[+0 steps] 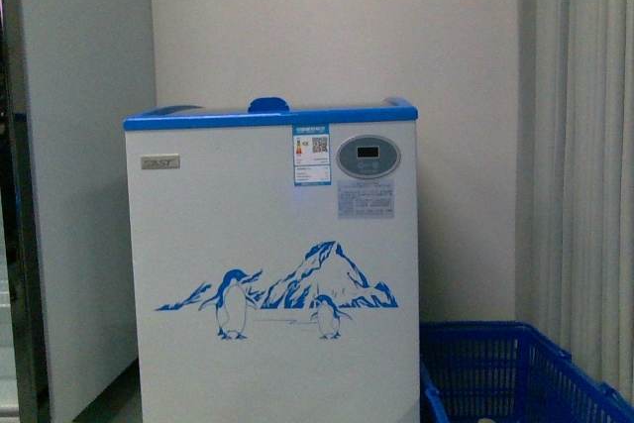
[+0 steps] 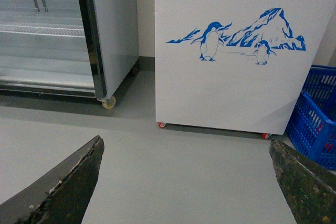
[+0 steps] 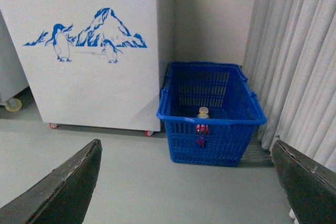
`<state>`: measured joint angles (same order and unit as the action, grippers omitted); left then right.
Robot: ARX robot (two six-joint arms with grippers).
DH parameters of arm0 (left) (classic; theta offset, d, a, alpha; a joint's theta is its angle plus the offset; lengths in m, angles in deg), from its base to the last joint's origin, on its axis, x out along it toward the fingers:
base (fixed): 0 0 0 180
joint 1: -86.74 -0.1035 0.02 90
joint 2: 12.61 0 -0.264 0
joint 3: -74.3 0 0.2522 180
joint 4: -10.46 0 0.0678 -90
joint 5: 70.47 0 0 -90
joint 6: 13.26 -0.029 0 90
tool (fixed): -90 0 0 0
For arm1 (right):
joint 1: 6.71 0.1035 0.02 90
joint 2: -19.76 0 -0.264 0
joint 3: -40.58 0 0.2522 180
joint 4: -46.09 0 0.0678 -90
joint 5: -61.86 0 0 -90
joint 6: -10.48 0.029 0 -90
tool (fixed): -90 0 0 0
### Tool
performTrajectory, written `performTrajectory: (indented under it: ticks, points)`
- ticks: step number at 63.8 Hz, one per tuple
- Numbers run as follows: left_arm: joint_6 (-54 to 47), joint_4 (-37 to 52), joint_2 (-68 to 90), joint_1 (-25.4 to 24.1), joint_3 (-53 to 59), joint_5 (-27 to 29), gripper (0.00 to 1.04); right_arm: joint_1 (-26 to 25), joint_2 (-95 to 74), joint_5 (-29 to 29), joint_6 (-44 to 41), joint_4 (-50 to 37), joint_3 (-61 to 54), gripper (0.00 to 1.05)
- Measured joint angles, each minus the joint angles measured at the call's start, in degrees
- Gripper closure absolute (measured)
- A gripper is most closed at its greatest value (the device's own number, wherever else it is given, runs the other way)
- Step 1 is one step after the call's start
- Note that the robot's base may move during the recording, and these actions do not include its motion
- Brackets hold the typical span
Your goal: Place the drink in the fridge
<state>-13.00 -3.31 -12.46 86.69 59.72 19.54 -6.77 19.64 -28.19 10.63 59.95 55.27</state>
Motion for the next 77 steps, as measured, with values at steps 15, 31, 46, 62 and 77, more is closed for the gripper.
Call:
performTrajectory:
  ticks: [15, 31, 46, 62, 77]
  points:
    - [0.0, 0.0, 0.0, 0.0, 0.0, 0.0, 0.08, 0.0, 0.0, 0.0, 0.0, 0.0, 0.0, 0.07]
    - [0.0, 0.0, 0.0, 0.0, 0.0, 0.0, 0.08, 0.0, 0.0, 0.0, 0.0, 0.0, 0.0, 0.07]
    - [0.0, 0.0, 0.0, 0.0, 0.0, 0.0, 0.08, 0.0, 0.0, 0.0, 0.0, 0.0, 0.0, 0.07]
    - [0.0, 0.0, 0.0, 0.0, 0.0, 0.0, 0.08, 0.0, 0.0, 0.0, 0.0, 0.0, 0.0, 0.07]
    - [0.0, 0.0, 0.0, 0.0, 0.0, 0.0, 0.08, 0.0, 0.0, 0.0, 0.0, 0.0, 0.0, 0.07]
